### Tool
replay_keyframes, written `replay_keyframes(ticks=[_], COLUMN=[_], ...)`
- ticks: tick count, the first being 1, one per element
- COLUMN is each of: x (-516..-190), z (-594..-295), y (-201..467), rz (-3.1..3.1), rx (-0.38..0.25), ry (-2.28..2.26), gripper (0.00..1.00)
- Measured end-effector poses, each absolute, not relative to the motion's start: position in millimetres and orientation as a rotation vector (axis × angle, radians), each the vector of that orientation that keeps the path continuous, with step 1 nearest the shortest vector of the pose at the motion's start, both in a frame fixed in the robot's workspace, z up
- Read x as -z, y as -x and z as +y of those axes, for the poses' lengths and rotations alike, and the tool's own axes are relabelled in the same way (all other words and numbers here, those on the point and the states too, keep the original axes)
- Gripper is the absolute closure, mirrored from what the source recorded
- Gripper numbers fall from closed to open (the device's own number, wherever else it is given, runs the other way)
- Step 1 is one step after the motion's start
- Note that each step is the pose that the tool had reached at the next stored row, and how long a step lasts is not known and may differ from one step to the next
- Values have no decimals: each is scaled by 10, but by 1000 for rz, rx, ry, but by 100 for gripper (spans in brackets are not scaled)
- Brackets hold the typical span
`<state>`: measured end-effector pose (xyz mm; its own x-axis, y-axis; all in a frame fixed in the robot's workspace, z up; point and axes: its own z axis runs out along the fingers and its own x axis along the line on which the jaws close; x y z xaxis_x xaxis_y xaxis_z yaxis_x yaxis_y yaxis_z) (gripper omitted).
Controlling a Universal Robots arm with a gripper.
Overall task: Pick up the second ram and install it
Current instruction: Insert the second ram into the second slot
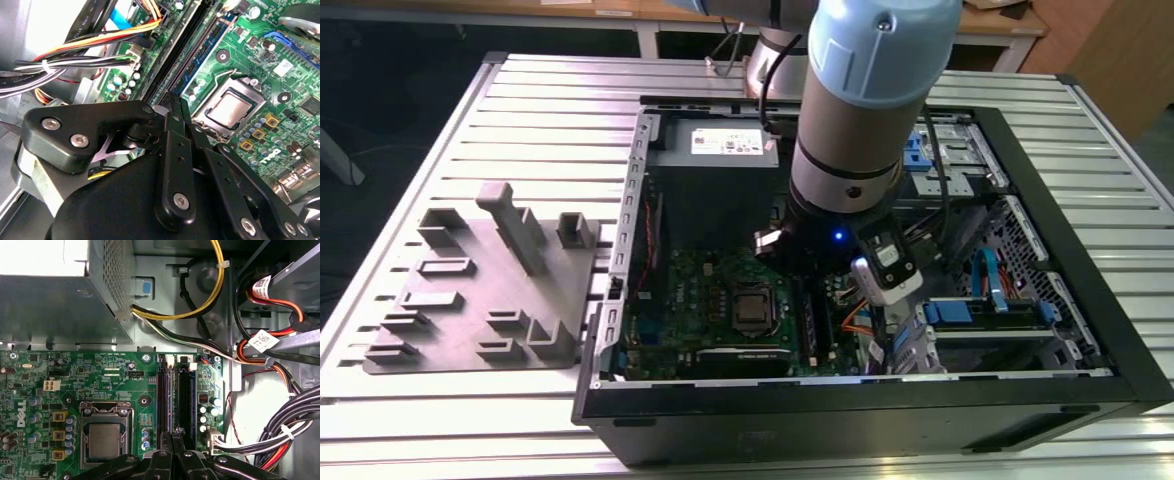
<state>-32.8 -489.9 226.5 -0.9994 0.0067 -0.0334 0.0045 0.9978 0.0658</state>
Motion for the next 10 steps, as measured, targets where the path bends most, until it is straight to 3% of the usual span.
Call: replay_keyframes(ticks=[10], x=[-2251], z=[-4899], y=[328], rz=[3106], rx=[-102], ry=[-9], gripper=[92])
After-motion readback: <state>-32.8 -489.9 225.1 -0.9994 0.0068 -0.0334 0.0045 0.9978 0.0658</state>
